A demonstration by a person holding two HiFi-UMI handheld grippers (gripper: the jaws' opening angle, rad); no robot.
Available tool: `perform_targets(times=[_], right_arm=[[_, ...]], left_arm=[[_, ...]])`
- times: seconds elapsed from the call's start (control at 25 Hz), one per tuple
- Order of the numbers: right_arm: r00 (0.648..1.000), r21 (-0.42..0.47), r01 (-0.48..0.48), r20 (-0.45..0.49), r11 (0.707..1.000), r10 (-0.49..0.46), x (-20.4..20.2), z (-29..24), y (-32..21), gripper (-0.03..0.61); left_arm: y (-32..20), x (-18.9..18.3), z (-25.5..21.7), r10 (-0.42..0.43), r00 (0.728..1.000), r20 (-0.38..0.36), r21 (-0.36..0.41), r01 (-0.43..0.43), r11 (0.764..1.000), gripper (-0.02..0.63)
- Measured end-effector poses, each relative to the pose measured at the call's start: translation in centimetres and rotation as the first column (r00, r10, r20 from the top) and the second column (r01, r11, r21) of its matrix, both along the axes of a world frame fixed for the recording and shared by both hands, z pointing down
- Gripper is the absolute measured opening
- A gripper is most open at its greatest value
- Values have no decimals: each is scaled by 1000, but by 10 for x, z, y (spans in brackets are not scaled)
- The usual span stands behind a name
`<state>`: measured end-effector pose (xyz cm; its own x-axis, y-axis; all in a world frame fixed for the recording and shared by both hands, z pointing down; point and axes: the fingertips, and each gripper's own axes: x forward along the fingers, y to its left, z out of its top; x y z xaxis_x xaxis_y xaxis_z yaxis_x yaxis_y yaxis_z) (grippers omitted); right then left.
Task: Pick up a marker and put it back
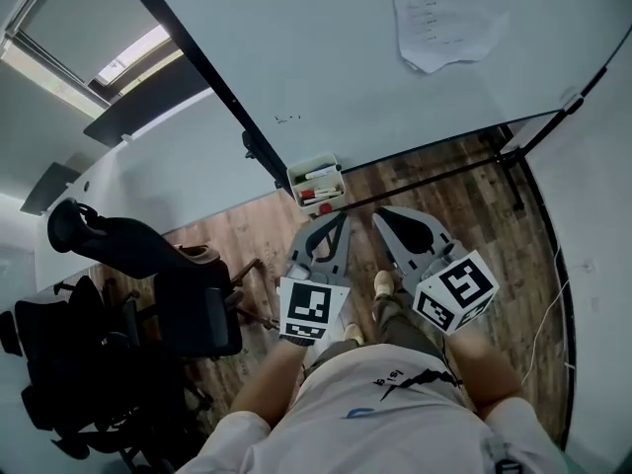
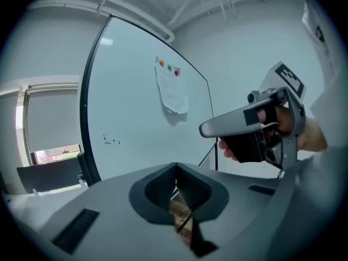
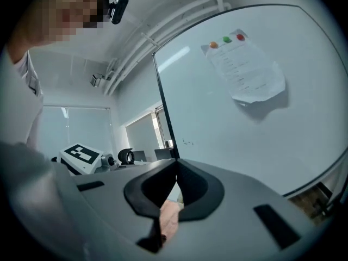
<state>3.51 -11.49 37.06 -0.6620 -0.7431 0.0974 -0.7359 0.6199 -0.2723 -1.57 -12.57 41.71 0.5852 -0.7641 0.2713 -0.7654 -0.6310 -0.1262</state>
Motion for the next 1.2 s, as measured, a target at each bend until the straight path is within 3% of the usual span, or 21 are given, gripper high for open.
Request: perform_targets(times=[0.44,0.68,0.88,1.2], right_arm=[[992,-73,124,30,990,-122,9,39,-104,14],[990,-119,143,23,983,-141,6,60,-123,14],[990,-141,143,21,980,-141,8,69,-133,15],[988,-158,154,23,975,-153,7,75,-142,14]], left_arm=[[-93,13,67,-65,984,163,-40,73,997,11],[-121,11,97,-63,969,238,-35,73,997,15],[-135,10,120,-62,955,290,-40,77,996,85],[-145,2,148,-62,925,375,-79,99,992,101]])
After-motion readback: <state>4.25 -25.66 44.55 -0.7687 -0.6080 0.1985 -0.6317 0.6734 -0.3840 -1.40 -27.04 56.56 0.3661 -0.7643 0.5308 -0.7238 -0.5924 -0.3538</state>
